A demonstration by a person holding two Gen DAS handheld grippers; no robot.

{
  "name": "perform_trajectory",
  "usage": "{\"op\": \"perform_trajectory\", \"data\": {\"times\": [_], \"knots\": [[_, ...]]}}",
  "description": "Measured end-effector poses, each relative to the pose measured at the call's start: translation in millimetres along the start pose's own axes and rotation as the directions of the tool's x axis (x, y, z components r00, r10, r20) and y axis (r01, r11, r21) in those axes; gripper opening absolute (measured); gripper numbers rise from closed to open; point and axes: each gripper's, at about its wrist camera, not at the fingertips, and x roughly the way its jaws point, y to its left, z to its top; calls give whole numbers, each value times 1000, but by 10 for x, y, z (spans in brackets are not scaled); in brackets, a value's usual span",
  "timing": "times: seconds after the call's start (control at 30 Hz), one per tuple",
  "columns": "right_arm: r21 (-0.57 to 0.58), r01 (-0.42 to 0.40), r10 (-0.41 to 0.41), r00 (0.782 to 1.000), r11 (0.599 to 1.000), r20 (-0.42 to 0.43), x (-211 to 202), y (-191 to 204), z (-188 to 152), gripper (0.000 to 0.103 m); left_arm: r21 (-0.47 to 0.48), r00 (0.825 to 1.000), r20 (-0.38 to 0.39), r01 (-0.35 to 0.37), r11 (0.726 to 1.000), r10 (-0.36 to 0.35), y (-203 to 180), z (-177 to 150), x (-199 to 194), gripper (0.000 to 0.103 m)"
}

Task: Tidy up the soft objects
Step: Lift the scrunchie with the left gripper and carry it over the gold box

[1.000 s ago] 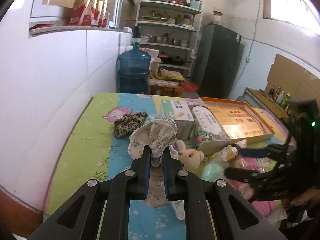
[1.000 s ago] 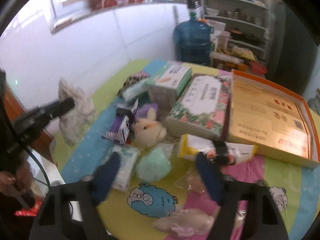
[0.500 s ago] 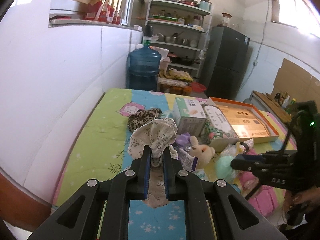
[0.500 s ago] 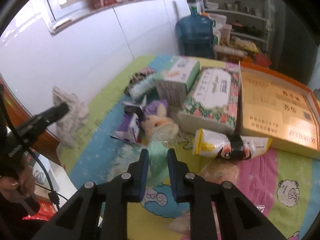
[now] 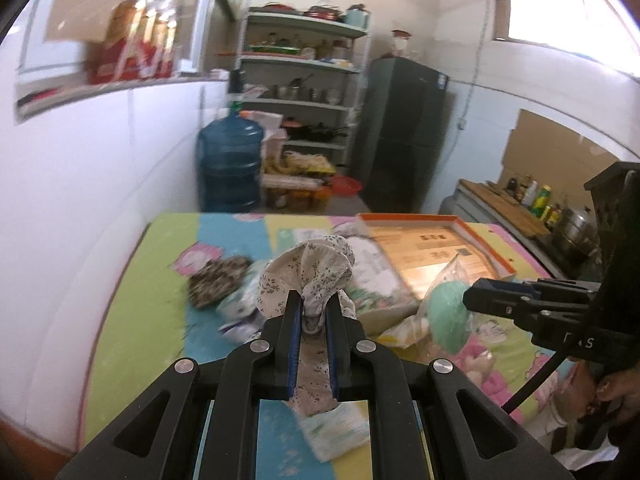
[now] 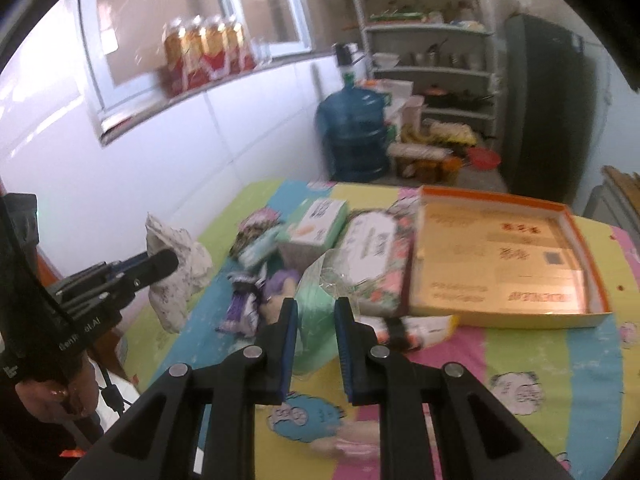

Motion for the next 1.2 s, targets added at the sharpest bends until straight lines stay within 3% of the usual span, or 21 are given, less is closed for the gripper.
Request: {"op": "perform_trajectory", "data": {"times": [0.2,0.6,0.93,1.2], "knots": [[51,83,-86,994,995,62,-264,-337,83,20,48,998,10,69,996,-70,-361,246,196,11],[126,202,-215,971,971,103,-510,-1137,178,20,108,984,-11,179,978,-179,-1159,661,768,11],[159,224,-243,964,961,108,-468,-1793,247,20,113,980,-66,196,974,-190,-1675,881,1374,11],[168,194,-211,973,967,95,-196,-2266,335,16,108,981,-121,167,980,-154,-1935,937,1922,11]]}}
